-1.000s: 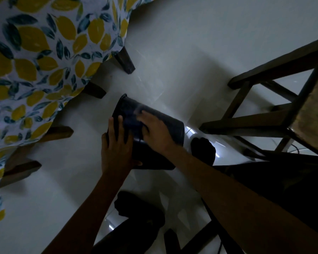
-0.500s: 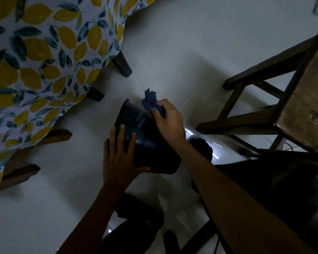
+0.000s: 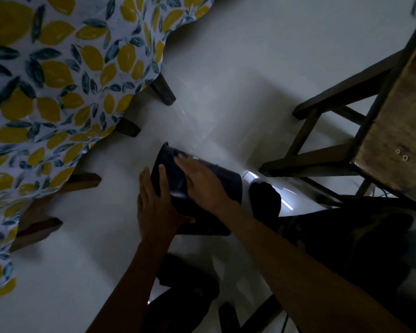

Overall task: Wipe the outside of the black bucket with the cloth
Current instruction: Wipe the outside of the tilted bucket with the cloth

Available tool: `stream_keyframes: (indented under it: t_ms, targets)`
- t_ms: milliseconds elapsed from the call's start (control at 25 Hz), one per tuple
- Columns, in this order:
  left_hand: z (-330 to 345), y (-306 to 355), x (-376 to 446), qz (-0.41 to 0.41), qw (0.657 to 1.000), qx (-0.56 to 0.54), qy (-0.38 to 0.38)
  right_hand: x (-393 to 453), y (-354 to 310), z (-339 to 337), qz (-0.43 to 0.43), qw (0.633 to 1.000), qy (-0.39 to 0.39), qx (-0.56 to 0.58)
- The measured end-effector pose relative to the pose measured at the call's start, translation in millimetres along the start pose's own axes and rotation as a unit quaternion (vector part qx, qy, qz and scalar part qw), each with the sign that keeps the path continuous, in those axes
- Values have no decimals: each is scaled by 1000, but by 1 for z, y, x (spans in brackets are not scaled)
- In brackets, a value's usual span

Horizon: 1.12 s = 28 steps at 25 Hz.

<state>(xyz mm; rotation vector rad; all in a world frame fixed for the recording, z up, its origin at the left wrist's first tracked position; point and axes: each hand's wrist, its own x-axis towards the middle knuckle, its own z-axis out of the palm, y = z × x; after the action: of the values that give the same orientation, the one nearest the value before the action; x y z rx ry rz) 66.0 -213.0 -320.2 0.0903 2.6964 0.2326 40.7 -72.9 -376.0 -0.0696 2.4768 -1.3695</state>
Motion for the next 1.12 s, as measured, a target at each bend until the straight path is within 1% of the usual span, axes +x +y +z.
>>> stream_keyframes:
  t_ms: [40,160,240,280,360,440,560,640,720,760,800,840,920,960,1040,1120]
  targets:
    - [1,-1,0,-1,1000,-5,2,-19,-3,8,-4,1000,-2,-18]
    - [9,-3,-6,0,999,14,51,-65,-9,31,-43,986,-37,-154]
    - [11,-6,-9,-3,998,12,55,-76,-12,40,-46,979,-41,-194]
    - [12,-7,-9,4,998,11,56,-73,-14,40,-34,978,-37,-202]
    - [11,-10,-4,19,998,13,51,-52,-16,33,12,982,-35,-183]
    - [9,-12,1,24,999,11,22,-21,-13,28,85,985,-35,-143]
    - [10,-11,-2,39,999,11,-32,30,6,18,178,983,-25,-40]
    - [12,-10,-2,36,998,11,-40,55,23,3,227,970,-85,7]
    - [12,-8,1,37,999,17,-32,71,39,-10,288,944,-159,21]
    - [13,-7,2,37,999,20,-29,73,41,-15,309,935,-174,18]
    - [14,-7,2,34,999,17,-29,70,38,-16,310,936,-165,15]
    - [17,-8,0,26,999,13,-30,61,32,-14,298,944,-137,22]
    - [19,-11,-3,21,1000,11,-19,30,17,-3,244,968,-40,36]
    - [20,-12,-3,22,1000,13,-14,9,9,5,206,978,4,23]
    - [19,-11,-3,29,999,28,4,-35,-8,27,133,989,39,-55]
    - [17,-7,-8,32,999,33,27,-58,-16,38,101,989,45,-98]
